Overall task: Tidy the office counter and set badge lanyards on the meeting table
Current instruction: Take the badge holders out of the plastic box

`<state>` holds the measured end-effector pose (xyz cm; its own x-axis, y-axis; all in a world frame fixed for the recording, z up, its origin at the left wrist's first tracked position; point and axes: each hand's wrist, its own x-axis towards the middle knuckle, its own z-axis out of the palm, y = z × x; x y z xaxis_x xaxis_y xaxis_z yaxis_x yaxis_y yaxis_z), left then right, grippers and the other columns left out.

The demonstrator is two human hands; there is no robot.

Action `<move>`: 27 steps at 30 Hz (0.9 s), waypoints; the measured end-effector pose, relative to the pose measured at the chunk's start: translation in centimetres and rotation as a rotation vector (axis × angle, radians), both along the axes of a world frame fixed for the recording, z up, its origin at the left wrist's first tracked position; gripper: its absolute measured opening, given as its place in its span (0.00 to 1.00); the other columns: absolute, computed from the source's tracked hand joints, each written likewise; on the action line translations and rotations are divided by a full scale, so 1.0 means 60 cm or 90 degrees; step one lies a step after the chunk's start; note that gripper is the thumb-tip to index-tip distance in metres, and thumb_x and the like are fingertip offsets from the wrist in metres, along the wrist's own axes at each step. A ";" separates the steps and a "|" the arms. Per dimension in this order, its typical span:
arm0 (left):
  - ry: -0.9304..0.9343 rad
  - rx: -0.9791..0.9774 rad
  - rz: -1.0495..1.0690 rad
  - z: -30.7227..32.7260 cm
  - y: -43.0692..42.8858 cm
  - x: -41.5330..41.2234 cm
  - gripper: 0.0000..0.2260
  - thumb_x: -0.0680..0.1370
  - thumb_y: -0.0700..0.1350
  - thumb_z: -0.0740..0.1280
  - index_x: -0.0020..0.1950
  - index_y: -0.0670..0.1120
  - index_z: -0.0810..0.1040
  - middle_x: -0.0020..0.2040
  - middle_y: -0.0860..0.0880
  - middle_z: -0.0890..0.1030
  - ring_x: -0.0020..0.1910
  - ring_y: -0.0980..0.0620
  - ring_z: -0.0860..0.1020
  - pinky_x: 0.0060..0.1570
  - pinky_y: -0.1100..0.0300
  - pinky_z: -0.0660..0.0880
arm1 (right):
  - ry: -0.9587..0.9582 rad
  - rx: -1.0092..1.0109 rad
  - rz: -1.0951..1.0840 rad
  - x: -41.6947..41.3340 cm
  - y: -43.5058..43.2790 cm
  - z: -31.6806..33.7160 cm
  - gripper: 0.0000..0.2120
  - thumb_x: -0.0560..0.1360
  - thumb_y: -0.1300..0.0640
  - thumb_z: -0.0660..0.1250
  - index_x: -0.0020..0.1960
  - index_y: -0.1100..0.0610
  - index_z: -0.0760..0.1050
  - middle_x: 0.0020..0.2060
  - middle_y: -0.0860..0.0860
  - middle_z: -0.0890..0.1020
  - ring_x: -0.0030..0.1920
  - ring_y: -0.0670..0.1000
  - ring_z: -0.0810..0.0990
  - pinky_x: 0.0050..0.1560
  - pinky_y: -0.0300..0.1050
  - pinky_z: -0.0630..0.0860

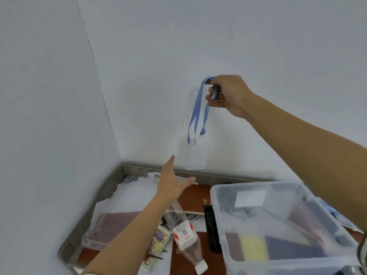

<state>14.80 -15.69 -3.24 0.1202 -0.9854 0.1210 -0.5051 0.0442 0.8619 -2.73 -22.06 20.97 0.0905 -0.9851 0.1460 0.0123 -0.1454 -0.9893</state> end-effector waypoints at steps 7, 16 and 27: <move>0.209 0.074 -0.175 0.045 -0.008 -0.107 0.06 0.80 0.43 0.66 0.49 0.42 0.82 0.49 0.43 0.84 0.51 0.46 0.82 0.50 0.56 0.76 | -0.018 0.015 -0.022 -0.107 0.038 -0.006 0.09 0.80 0.60 0.61 0.50 0.60 0.80 0.31 0.52 0.78 0.31 0.50 0.80 0.37 0.43 0.80; -0.119 0.102 -0.190 0.006 -0.003 -0.189 0.05 0.78 0.45 0.66 0.51 0.48 0.80 0.47 0.49 0.82 0.48 0.50 0.80 0.55 0.51 0.78 | 0.148 0.137 -0.044 -0.268 0.082 -0.094 0.07 0.78 0.58 0.64 0.47 0.58 0.80 0.30 0.51 0.74 0.26 0.47 0.66 0.27 0.38 0.64; -0.321 -0.040 -0.047 -0.007 0.044 -0.252 0.06 0.78 0.43 0.65 0.52 0.45 0.78 0.47 0.48 0.80 0.46 0.47 0.78 0.47 0.53 0.75 | 0.446 0.201 0.112 -0.393 0.125 -0.244 0.10 0.77 0.61 0.64 0.53 0.64 0.81 0.31 0.53 0.73 0.26 0.49 0.63 0.28 0.40 0.60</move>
